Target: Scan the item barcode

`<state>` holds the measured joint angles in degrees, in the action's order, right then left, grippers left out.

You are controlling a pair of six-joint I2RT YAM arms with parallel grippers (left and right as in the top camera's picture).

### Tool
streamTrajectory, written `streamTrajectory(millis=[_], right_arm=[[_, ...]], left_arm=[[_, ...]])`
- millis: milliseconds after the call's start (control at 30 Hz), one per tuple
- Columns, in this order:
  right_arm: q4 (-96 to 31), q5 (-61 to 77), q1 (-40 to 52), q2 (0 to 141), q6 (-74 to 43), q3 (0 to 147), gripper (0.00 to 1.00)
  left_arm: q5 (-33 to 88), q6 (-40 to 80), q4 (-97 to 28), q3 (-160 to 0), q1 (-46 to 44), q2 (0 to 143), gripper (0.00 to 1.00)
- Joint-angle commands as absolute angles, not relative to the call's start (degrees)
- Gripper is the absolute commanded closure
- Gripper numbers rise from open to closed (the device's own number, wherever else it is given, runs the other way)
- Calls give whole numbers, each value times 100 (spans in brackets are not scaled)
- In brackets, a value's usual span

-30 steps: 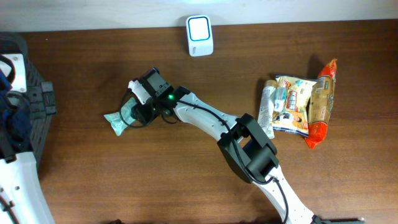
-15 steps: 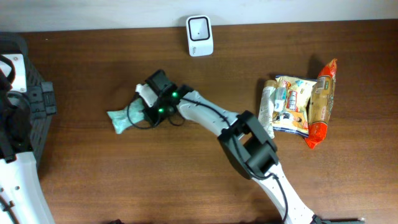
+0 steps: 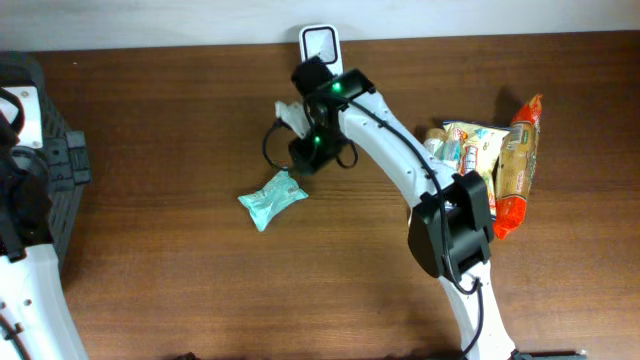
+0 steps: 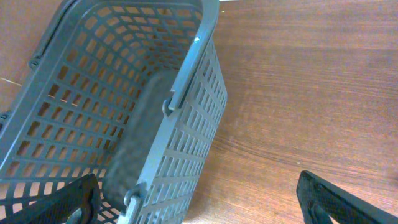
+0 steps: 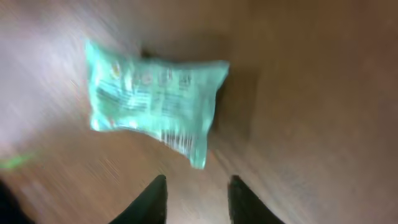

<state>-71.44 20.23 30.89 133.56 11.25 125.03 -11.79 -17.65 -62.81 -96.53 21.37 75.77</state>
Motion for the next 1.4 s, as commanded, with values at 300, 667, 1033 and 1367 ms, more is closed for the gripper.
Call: streamTrajectory(millis=[300, 667, 1033, 1367], right_arm=[[-5334, 1769, 3791, 13668, -397, 10965, 96], [-5356, 1747, 3721, 13664, 322, 11660, 45], [-5537, 1726, 4042, 13740, -1131, 11021, 96], [-5194, 1994, 3793, 13738, -888, 12237, 80]], left_arm=[[-1135, -1831, -6270, -9684, 2154, 7564, 1], [-1135, -1831, -6270, -9684, 2154, 7564, 1], [-1135, -1831, -6270, -9684, 2154, 7564, 1], [-1138, -1831, -6270, -9684, 2154, 7564, 1]])
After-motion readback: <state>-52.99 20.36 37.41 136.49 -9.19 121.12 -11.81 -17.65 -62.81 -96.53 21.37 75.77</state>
